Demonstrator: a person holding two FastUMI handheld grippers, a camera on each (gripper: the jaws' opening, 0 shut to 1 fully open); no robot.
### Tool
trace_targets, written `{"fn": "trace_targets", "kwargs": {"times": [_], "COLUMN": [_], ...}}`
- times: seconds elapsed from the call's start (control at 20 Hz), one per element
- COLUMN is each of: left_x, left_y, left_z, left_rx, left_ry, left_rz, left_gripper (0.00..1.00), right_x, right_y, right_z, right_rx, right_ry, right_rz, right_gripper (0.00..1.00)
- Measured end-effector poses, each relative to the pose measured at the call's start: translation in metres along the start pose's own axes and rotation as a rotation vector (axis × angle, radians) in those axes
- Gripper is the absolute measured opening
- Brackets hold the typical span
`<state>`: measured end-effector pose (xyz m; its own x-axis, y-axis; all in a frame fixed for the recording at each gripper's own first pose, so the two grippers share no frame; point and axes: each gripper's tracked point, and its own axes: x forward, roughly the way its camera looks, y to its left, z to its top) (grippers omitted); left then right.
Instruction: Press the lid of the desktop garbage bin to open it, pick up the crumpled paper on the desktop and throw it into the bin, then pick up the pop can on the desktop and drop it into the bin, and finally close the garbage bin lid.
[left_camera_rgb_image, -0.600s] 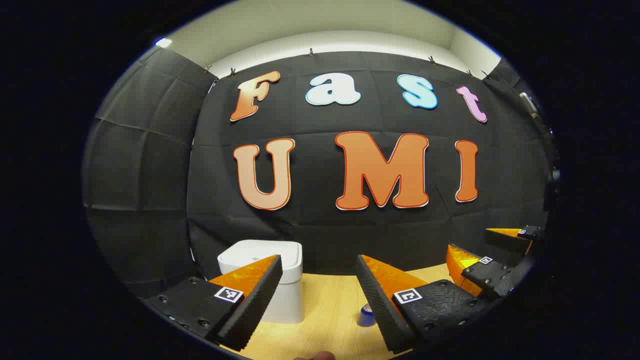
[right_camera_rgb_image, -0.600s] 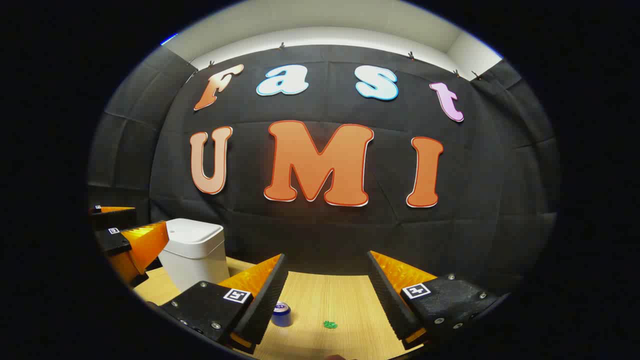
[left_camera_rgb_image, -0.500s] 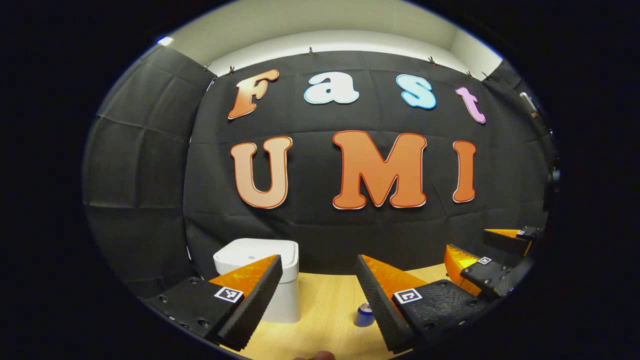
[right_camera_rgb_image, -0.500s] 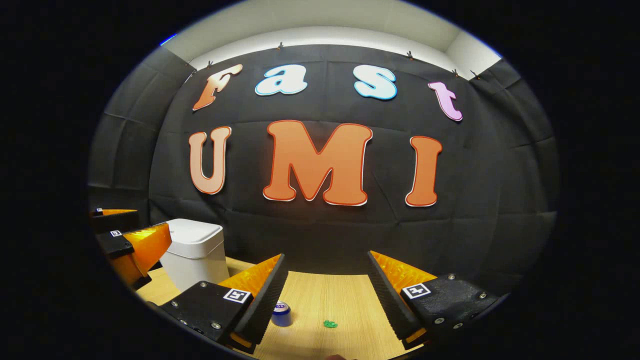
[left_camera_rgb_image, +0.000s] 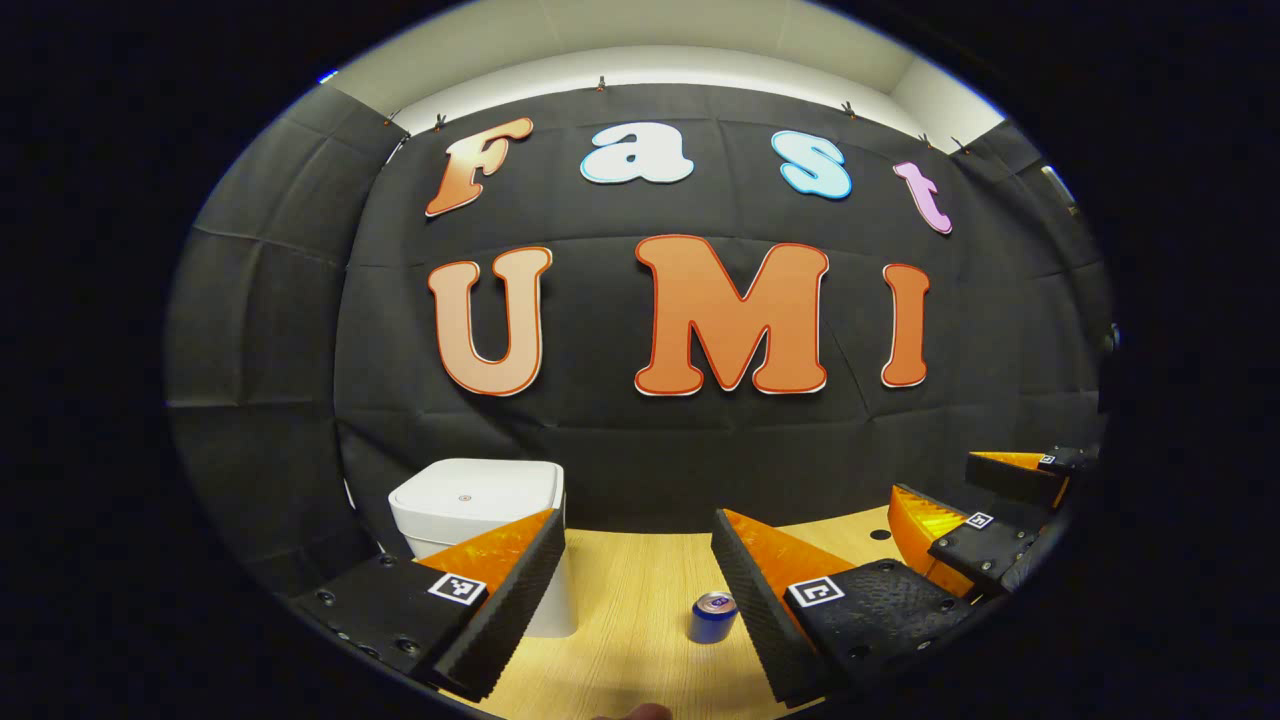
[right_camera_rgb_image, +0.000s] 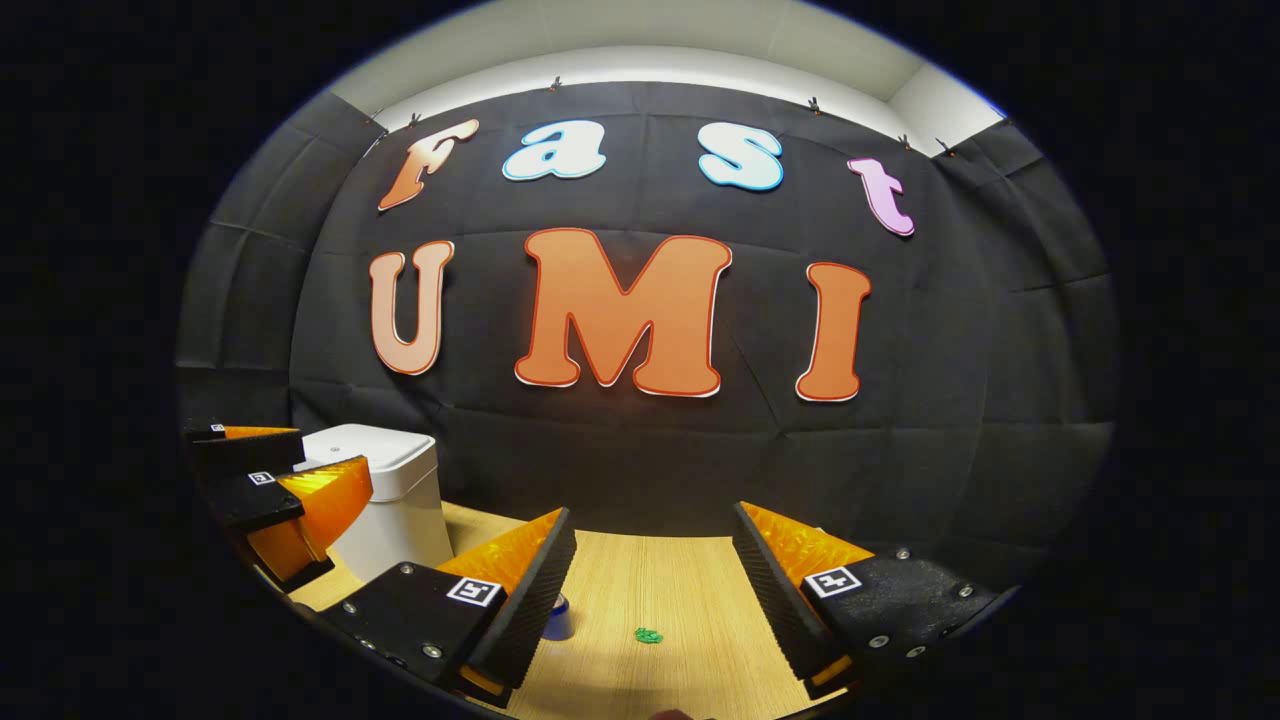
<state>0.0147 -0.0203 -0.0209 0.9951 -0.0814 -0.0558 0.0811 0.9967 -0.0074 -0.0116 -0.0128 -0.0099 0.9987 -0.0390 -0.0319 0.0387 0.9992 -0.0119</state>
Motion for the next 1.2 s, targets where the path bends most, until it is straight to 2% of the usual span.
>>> {"fn": "trace_targets", "kwargs": {"times": [0.1, 0.15, 0.25, 0.3, 0.9, 1.2], "left_x": [0.001, 0.003, 0.004, 0.005, 0.005, 0.010], "left_y": [0.002, 0.002, 0.003, 0.005, 0.008, 0.020], "left_z": [0.002, 0.000, 0.000, 0.001, -0.004, -0.011], "left_rx": [-0.001, -0.002, -0.001, -0.001, 0.006, 0.001], "left_ry": [-0.003, -0.001, -0.001, -0.004, 0.011, 0.029], "left_rz": [0.005, 0.006, 0.009, 0.011, 0.026, 0.058], "left_gripper": [0.91, 0.93, 0.91, 0.93, 0.93, 0.93], "right_x": [0.000, 0.000, 0.000, 0.000, -0.003, -0.003], "right_y": [0.000, 0.001, -0.001, -0.001, -0.008, -0.011], "right_z": [0.000, 0.000, 0.002, 0.001, -0.004, -0.010], "right_rx": [-0.004, -0.007, -0.010, -0.009, -0.007, -0.004], "right_ry": [-0.001, 0.000, -0.005, -0.005, 0.016, 0.031], "right_rz": [-0.002, -0.002, -0.006, -0.008, -0.013, -0.019], "right_gripper": [0.94, 0.94, 0.94, 0.94, 0.94, 0.94]}}
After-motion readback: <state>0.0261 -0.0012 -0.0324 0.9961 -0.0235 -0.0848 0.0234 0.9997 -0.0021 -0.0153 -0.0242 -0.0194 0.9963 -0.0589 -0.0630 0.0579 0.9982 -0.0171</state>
